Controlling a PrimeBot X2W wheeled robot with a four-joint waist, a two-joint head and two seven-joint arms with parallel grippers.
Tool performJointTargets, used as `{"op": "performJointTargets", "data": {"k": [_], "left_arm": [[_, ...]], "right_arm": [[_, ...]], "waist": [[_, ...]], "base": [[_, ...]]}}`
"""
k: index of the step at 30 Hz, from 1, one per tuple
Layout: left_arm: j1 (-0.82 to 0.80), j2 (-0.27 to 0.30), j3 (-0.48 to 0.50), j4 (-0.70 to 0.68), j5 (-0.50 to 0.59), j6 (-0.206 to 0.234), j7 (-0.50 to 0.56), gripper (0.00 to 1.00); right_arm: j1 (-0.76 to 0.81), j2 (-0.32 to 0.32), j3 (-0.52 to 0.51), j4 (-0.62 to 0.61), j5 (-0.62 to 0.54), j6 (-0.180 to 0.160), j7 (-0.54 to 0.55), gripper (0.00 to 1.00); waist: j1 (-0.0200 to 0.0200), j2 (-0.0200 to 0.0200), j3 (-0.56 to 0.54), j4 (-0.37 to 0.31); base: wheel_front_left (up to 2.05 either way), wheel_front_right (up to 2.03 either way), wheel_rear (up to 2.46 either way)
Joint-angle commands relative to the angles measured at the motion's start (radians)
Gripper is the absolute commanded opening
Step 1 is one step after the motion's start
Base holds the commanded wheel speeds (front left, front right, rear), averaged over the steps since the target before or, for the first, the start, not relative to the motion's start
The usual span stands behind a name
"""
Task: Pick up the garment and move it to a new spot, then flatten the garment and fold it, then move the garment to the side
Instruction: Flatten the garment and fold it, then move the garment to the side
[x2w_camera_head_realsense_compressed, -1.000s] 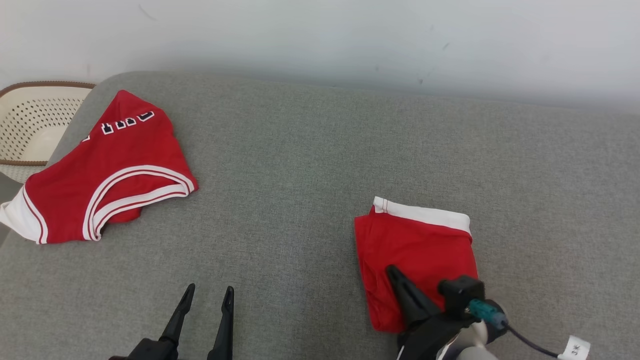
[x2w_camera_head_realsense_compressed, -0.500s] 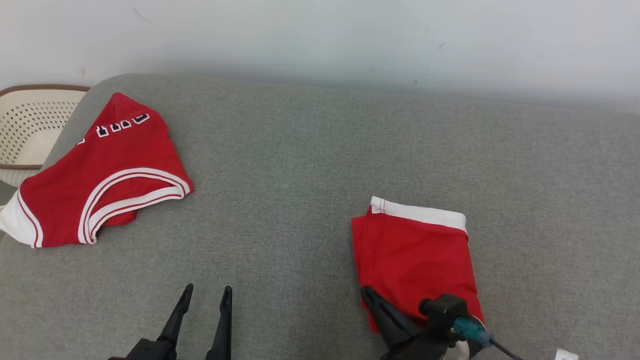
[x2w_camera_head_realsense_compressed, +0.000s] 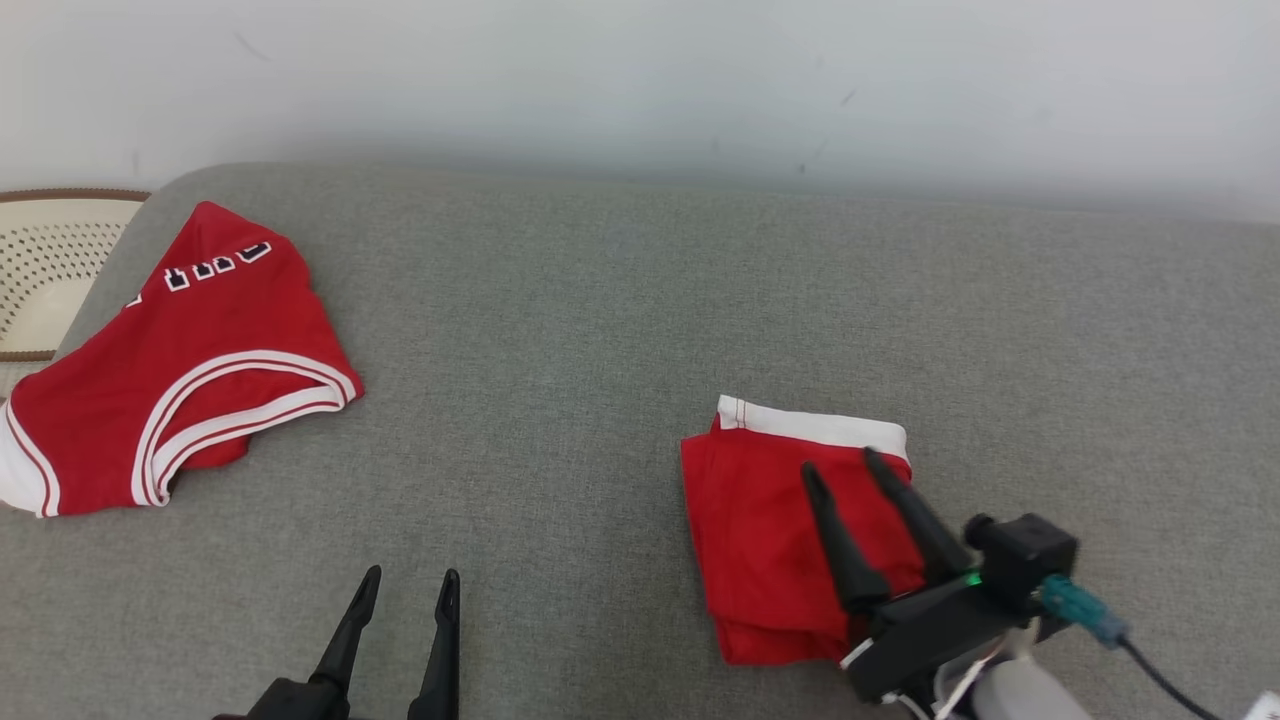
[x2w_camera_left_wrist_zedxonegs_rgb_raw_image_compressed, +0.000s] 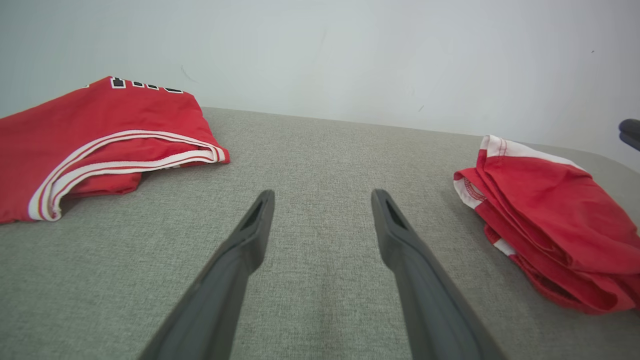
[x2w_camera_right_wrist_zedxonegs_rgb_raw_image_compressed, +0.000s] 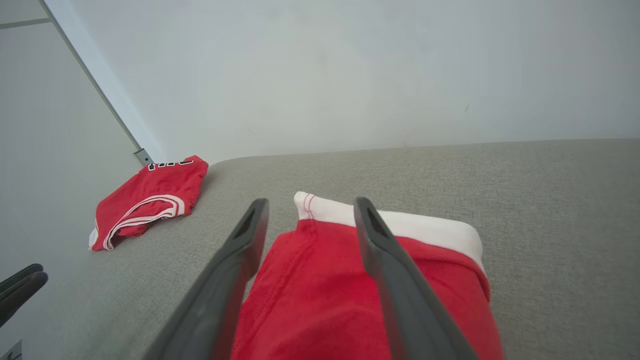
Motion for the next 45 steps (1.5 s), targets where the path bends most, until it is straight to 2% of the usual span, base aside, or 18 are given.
{"op": "performJointTargets", "data": {"k": [1,6,14,27,36,41,42,44,45], "left_arm": [[0.017,0.000,0.002,-0.005,-0.003,0.006,-0.005,1.00],[0.023,0.001,0.012,-0.014,0.002,0.007,-0.005,1.00],[0.026,0.001,0.026,-0.020,0.011,0.005,-0.005,1.00],[0.041,0.001,0.034,-0.019,0.011,0.000,-0.005,1.00],[0.041,0.001,0.034,-0.017,0.006,0.001,-0.005,1.00],[0.040,0.001,0.035,-0.016,0.004,0.006,-0.005,1.00],[0.039,0.001,0.035,-0.016,0.003,0.006,-0.005,1.00],[0.038,0.001,0.036,-0.015,0.003,0.004,-0.005,1.00],[0.037,0.001,0.036,-0.015,0.002,0.004,-0.005,1.00]], "right_arm": [[0.015,-0.011,-0.032,-0.016,-0.016,-0.001,-0.004,1.00],[0.046,-0.027,-0.154,-0.039,-0.042,-0.001,-0.004,1.00],[0.059,-0.055,-0.181,0.047,0.003,-0.001,-0.004,1.00],[-0.026,-0.094,0.004,0.284,0.182,-0.001,0.051,1.00],[-0.077,-0.097,0.090,0.372,0.282,-0.001,0.096,1.00],[-0.101,-0.095,0.150,0.406,0.331,-0.001,0.161,1.00],[-0.105,-0.093,0.162,0.406,0.343,-0.001,0.169,0.71],[-0.111,-0.095,0.187,0.400,0.364,-0.001,0.179,0.00],[-0.113,-0.099,0.201,0.399,0.375,-0.001,0.186,0.00]], "waist": [[-0.0001,0.0000,-0.002,-0.005],[-0.0001,0.0000,-0.005,-0.022],[-0.0001,0.0000,-0.013,-0.038],[-0.0001,0.0000,-0.031,-0.030],[-0.0001,0.0000,-0.030,-0.013],[-0.0001,0.0000,-0.028,-0.014],[-0.0001,0.0000,-0.027,-0.014],[-0.0001,0.0000,-0.026,-0.015],[-0.0001,0.0000,-0.026,-0.016]], "base": [[0.00,0.00,0.00],[0.00,0.00,0.00],[0.00,0.00,0.00],[0.00,0.00,0.00],[0.00,0.00,0.00],[0.00,0.00,0.00],[0.00,0.00,0.00],[0.00,0.00,0.00],[0.00,0.00,0.00]]}}
